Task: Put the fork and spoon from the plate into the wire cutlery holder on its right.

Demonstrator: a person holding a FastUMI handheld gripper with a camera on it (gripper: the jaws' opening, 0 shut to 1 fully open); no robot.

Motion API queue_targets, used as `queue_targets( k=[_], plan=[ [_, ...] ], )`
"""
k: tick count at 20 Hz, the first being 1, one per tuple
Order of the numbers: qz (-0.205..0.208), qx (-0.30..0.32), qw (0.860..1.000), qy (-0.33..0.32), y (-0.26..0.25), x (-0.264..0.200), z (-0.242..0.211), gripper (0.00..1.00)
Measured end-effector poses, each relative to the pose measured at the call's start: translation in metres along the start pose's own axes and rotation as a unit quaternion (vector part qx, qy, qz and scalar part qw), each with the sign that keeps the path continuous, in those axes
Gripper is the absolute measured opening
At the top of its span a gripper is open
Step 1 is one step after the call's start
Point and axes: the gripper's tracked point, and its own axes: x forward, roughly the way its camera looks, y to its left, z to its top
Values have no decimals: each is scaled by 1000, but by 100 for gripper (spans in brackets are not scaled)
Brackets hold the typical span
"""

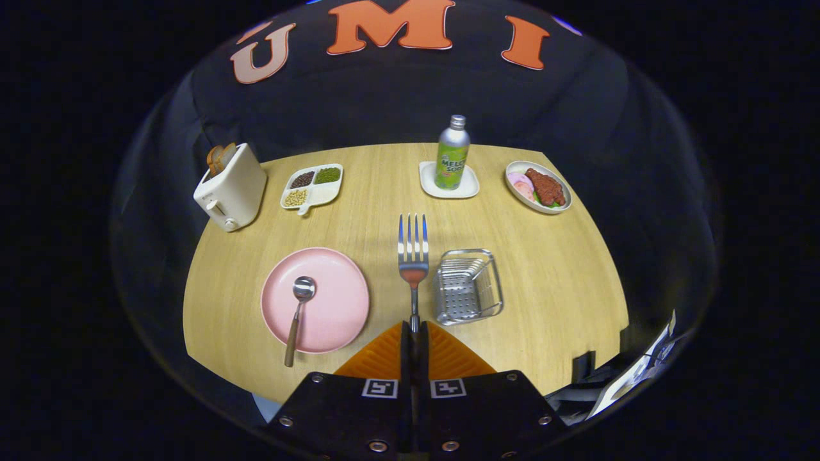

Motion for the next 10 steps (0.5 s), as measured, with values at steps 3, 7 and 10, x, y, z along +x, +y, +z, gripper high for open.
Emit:
queue_targets(
  k=[3, 7, 10],
  plan=[
    [9, -10, 999, 36, -33, 2, -6, 4],
    [15, -50, 995, 85, -58, 12, -13, 4],
    [24, -89, 988, 123, -67, 19, -17, 4]
  ],
)
